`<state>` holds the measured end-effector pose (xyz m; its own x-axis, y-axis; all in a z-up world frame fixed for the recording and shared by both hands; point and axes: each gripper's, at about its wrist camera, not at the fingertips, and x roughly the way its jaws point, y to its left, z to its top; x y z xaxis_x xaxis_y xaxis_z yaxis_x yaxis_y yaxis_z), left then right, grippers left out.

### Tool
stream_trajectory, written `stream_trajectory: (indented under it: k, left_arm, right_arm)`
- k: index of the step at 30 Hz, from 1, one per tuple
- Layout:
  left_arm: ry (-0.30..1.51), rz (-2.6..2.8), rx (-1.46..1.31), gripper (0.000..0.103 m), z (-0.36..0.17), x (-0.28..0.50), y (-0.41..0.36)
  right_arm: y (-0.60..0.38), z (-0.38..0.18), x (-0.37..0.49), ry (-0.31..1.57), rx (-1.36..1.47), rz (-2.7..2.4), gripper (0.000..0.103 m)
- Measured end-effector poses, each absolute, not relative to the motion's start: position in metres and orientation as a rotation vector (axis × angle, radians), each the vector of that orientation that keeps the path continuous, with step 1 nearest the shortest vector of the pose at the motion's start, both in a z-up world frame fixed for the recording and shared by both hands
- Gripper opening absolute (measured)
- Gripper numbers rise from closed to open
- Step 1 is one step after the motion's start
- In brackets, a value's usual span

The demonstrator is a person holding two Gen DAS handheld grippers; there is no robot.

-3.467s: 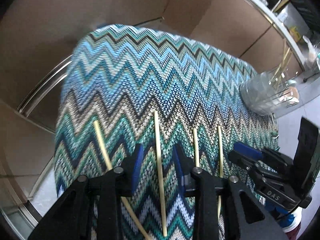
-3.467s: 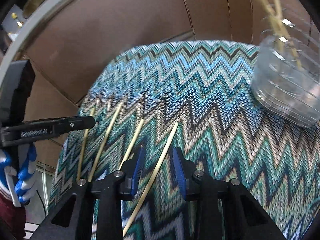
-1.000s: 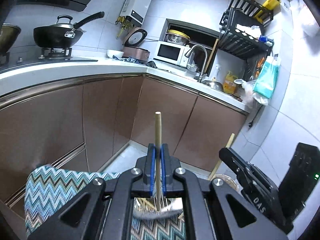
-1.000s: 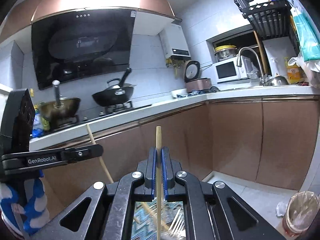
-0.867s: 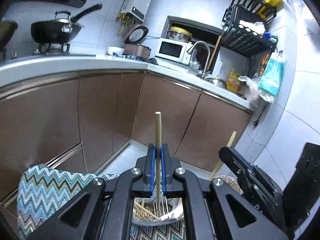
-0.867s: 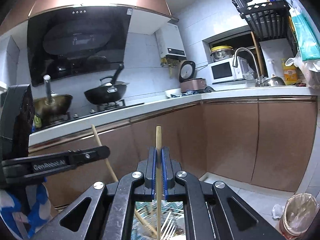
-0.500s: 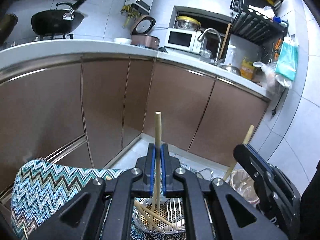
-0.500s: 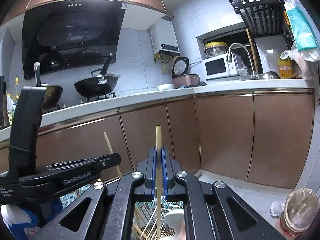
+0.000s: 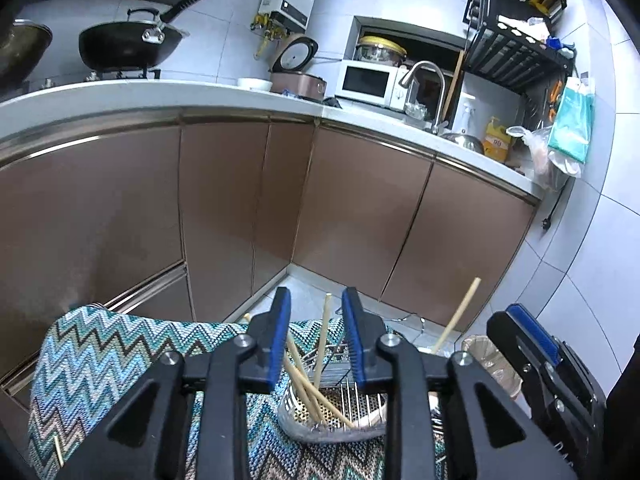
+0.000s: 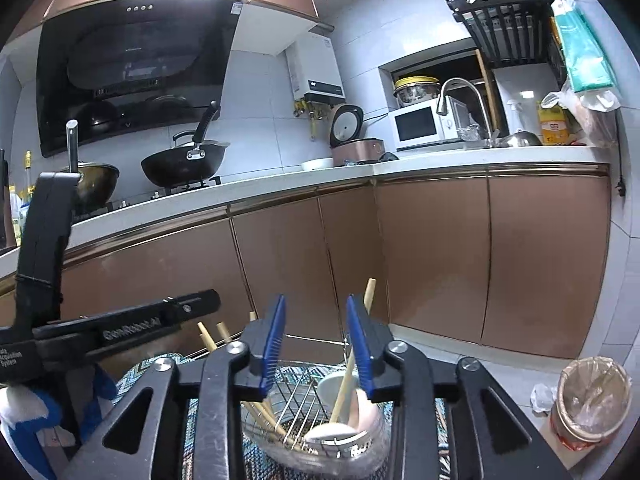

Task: Organize utensils
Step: 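Lift both open tools out of the holder and back toward the cloth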

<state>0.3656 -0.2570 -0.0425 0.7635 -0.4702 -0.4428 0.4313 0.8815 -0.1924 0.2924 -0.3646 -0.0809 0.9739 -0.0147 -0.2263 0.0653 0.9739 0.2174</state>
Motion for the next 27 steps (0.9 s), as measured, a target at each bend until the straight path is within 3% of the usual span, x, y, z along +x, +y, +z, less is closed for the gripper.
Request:
stream_trajectory:
  k: [5,10,14,22,27]
  left_arm:
    - [0.477,-0.476,-0.079,0.040,-0.029,0.335,-0.238]
    - [0.475,-0.455,-0.081,0.040,-0.021,0.302,-0.214]
    - [0.452,-0.405,-0.079,0.052,-0.017,0.270,-0.189]
    - [0.412,-0.339,-0.073,0.054,-0.009,0.207,-0.143]
    - [0.398,-0.309,-0.068,0.054,-0.007,0.177,-0.114]
  right_arm:
    - [-0.357,-0.069,0.266,0.244,0.223,-0.072,0.040]
    - [-0.343,-0.059,0.239,0.279,0.218,-0.111,0.046]
    - [-0.326,-0.053,0.212,0.288,0.193,-0.119,0.049]
    - [-0.296,-0.043,0.159,0.276,0.186,-0.096,0.062]
    - [-0.278,-0.039,0.135,0.280,0.180,-0.065,0.063]
